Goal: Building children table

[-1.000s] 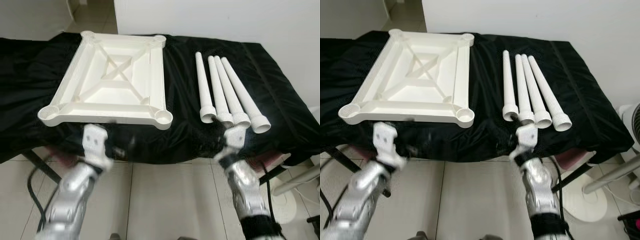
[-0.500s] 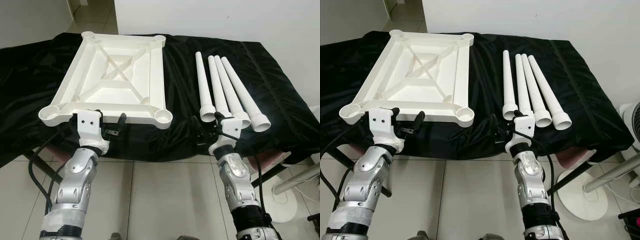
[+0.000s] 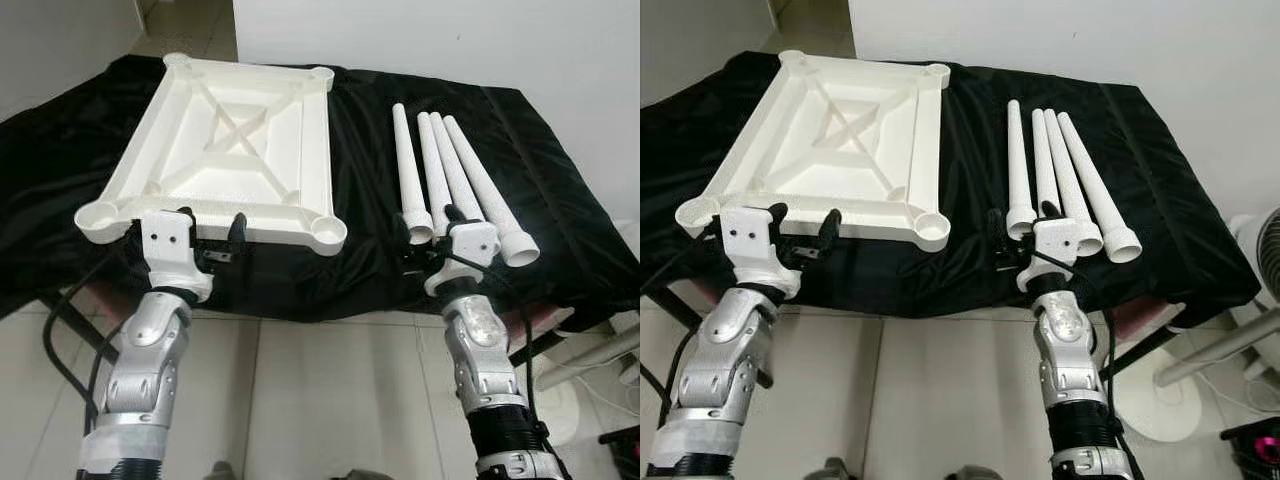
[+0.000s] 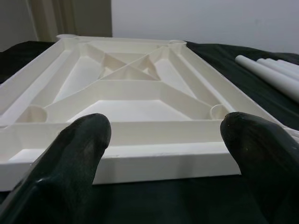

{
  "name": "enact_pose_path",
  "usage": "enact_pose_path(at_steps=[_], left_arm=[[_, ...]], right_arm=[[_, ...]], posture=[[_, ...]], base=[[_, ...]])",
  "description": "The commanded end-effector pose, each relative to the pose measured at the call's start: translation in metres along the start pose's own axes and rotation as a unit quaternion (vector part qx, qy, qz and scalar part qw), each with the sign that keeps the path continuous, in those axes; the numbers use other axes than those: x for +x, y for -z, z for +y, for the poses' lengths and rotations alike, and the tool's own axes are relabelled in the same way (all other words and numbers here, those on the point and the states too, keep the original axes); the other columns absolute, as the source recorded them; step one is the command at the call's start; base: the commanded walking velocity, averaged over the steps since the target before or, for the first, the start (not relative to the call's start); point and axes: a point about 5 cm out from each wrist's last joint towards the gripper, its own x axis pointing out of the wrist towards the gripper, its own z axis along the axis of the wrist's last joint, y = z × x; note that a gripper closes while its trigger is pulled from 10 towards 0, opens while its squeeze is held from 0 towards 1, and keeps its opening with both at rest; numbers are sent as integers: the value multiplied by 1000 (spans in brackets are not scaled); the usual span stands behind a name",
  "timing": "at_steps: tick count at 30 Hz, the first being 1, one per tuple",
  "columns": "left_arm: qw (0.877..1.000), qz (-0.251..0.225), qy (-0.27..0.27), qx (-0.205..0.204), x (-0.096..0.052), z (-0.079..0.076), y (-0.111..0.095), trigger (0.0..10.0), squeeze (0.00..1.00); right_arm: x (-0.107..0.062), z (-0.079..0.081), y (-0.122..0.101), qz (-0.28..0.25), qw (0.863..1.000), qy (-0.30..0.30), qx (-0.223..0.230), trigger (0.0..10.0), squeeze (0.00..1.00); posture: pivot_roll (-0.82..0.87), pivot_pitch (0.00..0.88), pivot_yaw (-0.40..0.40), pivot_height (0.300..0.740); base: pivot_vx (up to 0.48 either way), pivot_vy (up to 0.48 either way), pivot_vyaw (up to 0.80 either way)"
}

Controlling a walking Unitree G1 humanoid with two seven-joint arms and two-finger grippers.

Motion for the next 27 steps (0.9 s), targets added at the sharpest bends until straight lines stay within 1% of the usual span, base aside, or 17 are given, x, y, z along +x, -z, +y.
enact_pose_path(at_steps=[1,6,10,14,24,27], left_arm=[[999,-4,-40,7,-2,3,-2,10000,0],[999,-8,-51,10,0,8,-4,10000,0],[999,-10,-53,6,2,8,-5,10000,0],[999,-12,-52,4,5,8,-6,10000,0],[999,-11,-51,0,5,6,-5,10000,0],[999,-9,-52,-6,7,7,-5,10000,0]], right_arm=[[1,-2,-2,-6,1000,1,-3,10000,0],[7,-1,-6,-13,1000,-7,-5,10000,0],[10,0,-6,-12,1000,-5,-3,10000,0],[11,2,-5,-7,1000,-3,-4,10000,0],[10,0,-3,-1,1000,0,-7,10000,0],[10,0,-4,-7,1000,0,-10,10000,0]], posture=[[34,36,-71,740],[39,25,-72,740],[41,17,-71,740],[34,5,-67,740],[25,0,-65,740],[23,0,-64,740]], base=[[0,0,0],[0,0,0],[0,0,0],[0,0,-550],[0,0,-776],[0,0,-371]])
